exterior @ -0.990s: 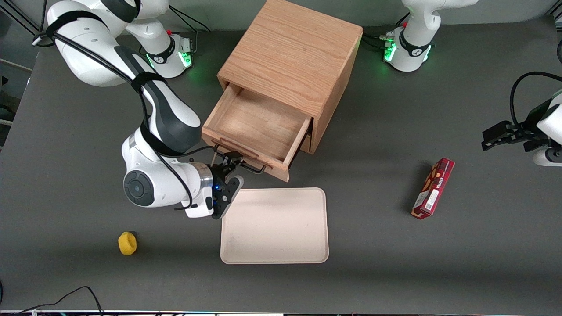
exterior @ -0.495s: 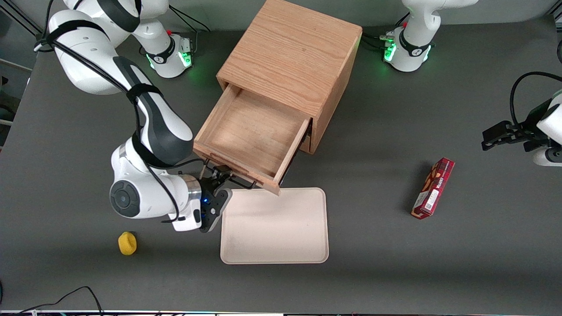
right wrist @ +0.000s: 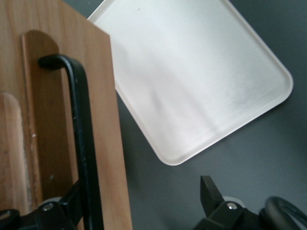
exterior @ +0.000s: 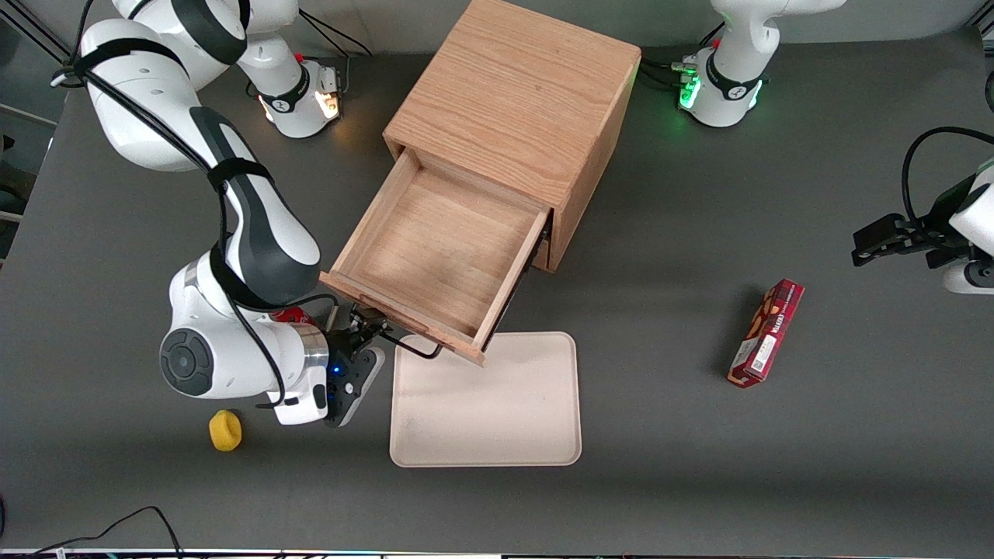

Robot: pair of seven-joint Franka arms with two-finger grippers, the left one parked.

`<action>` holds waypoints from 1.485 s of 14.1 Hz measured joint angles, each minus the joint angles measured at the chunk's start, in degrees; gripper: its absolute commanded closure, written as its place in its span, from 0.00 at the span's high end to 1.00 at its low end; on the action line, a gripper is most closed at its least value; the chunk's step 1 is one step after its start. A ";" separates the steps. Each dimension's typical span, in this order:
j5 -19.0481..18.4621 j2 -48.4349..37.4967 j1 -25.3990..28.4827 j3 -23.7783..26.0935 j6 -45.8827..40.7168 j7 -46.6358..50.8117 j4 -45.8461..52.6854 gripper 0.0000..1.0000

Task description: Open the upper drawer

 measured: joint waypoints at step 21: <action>-0.38 -44.42 -1.12 -16.48 -24.24 37.18 -16.18 1.00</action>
